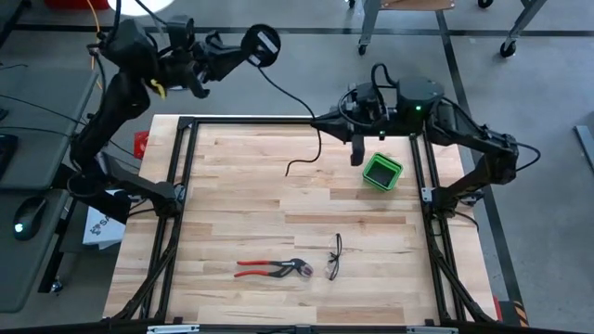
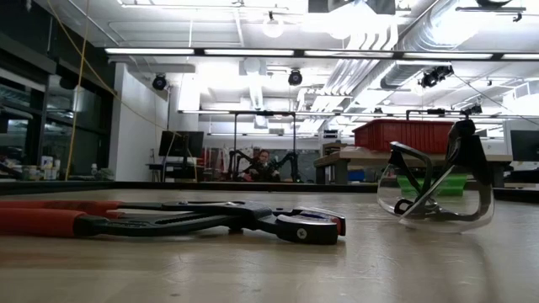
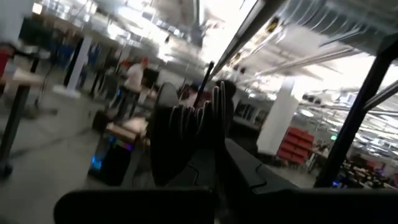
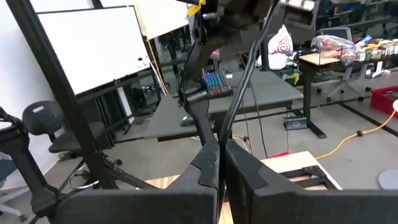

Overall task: Coil cords
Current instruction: Coil the black wire onto the black spool

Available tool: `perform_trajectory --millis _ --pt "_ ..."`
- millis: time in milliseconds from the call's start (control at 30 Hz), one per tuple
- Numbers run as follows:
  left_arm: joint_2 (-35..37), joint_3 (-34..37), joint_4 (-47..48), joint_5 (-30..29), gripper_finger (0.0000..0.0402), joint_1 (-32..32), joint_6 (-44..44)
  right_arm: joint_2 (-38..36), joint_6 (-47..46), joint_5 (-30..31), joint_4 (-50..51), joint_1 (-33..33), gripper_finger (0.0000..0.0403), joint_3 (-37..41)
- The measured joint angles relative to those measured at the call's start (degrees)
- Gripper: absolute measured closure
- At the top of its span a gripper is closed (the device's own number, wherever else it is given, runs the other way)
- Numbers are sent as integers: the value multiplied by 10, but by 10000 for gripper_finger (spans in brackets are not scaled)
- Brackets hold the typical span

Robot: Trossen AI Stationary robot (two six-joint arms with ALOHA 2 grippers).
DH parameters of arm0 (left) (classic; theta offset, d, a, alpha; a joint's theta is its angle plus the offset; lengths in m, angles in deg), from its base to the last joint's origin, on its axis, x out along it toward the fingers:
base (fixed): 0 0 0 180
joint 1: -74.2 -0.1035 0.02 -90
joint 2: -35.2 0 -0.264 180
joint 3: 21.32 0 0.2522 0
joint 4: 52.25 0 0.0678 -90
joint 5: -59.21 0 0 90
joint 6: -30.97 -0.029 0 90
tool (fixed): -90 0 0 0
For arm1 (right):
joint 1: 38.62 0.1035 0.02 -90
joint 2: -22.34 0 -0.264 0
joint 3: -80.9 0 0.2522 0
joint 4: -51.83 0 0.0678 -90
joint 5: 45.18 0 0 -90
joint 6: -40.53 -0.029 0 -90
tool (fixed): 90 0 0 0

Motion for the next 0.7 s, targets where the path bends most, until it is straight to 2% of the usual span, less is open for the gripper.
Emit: perform_trajectory --millis 300,700 --pt "10 0 165 20 401 0 67 -22 11 3 4 -25 403 0" --pt "-22 0 205 142 401 35 169 -29 26 0 5 -49 403 0"
